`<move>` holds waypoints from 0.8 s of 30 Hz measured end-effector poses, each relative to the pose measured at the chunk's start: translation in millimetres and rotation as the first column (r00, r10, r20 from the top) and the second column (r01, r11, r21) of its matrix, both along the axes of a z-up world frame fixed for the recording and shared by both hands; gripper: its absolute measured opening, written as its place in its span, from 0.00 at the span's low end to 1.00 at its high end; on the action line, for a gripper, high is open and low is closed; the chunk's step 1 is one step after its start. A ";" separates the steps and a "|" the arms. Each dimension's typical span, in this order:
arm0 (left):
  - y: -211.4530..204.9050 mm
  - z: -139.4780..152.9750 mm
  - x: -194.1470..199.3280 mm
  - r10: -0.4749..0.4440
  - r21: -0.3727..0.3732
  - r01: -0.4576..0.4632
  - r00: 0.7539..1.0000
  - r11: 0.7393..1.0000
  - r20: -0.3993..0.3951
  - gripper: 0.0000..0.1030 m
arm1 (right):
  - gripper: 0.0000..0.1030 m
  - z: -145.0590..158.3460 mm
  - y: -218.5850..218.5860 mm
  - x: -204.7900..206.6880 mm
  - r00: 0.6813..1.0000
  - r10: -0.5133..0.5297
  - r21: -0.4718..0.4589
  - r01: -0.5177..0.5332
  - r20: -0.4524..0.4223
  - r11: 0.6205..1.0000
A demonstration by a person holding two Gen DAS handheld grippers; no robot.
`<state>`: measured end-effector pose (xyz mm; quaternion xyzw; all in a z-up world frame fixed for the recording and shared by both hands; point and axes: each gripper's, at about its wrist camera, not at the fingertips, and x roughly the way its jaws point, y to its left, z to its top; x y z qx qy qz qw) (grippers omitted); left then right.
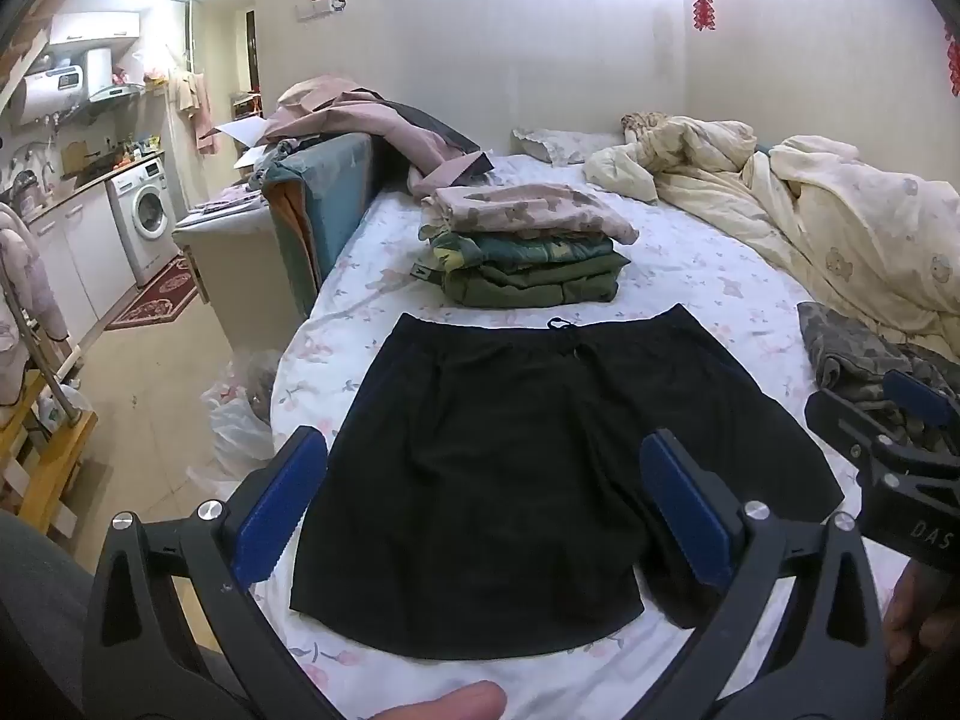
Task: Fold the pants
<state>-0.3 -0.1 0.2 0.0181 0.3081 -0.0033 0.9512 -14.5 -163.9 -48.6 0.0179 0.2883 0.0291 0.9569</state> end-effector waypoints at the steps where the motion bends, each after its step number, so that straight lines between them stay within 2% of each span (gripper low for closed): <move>1: 0.3 0.0 0.1 0.000 -0.004 0.000 1.000 1.000 -0.002 1.00 | 1.00 0.1 -0.2 -0.1 1.000 0.001 0.001 -0.001 0.000 1.000; 24: 6.3 -2.7 3.7 0.003 -0.011 -0.003 1.000 1.000 -0.003 1.00 | 1.00 0.9 -0.6 -0.7 1.000 0.000 0.000 0.000 0.001 1.000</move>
